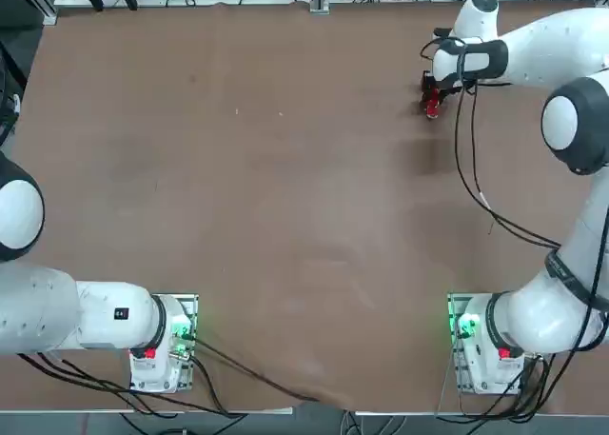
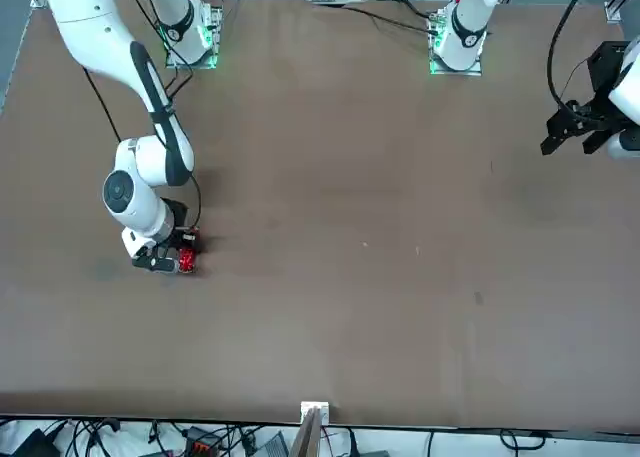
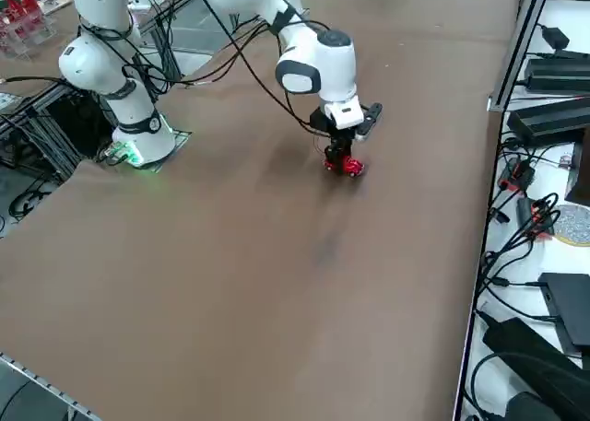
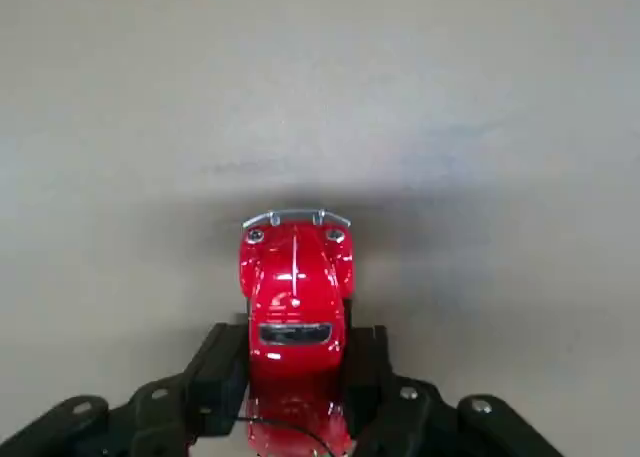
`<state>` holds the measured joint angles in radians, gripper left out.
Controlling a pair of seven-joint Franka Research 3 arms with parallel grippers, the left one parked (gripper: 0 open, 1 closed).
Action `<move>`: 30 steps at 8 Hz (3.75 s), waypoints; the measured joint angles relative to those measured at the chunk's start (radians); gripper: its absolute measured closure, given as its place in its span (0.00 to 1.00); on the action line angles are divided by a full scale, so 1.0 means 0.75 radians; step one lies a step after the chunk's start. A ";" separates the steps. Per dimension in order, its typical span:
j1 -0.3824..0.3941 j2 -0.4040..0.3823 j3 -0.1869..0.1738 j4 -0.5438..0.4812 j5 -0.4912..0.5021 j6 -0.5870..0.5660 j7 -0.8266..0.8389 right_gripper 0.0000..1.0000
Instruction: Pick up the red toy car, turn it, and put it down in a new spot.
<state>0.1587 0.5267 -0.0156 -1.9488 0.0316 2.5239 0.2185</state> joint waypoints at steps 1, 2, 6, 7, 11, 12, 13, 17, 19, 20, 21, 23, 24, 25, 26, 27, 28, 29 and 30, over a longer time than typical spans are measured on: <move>0.000 -0.033 -0.004 0.010 0.000 -0.064 0.000 0.48; -0.002 -0.078 -0.016 0.038 0.000 -0.185 0.001 0.48; -0.123 -0.275 -0.079 0.266 0.001 -0.779 0.115 0.48; -0.176 -0.287 -0.083 0.337 0.000 -0.937 0.180 0.48; -0.466 -0.209 -0.089 0.394 0.002 -0.859 0.591 0.48; -0.519 -0.144 -0.089 0.421 0.002 -0.749 0.749 0.48; -0.572 -0.052 -0.090 0.504 0.001 -0.669 0.894 0.48; -0.762 0.382 -0.096 0.963 0.001 -0.530 1.027 0.48; -0.792 0.525 -0.098 1.019 0.002 -0.389 1.041 0.48; -0.807 0.567 -0.098 1.032 0.002 -0.341 1.043 0.48; -0.825 0.591 -0.098 1.039 0.002 -0.314 1.043 0.48; -0.840 0.603 -0.098 1.046 0.002 -0.299 1.043 0.48; -0.840 0.604 -0.097 1.047 0.002 -0.299 1.042 0.48; -0.839 0.606 -0.095 1.047 0.002 -0.299 1.042 0.48; -0.839 0.611 -0.094 1.047 0.002 -0.299 1.042 0.47; -0.839 0.617 -0.094 1.047 0.002 -0.299 1.038 0.35; -0.838 0.619 -0.094 1.047 0.002 -0.298 1.035 0.15; -0.839 0.619 -0.094 1.048 0.002 -0.298 1.034 0.00; -0.839 0.619 -0.094 1.050 0.002 -0.297 1.033 0.00</move>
<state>-0.4702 0.9908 -0.0860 -1.1611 0.0329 2.3010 0.9934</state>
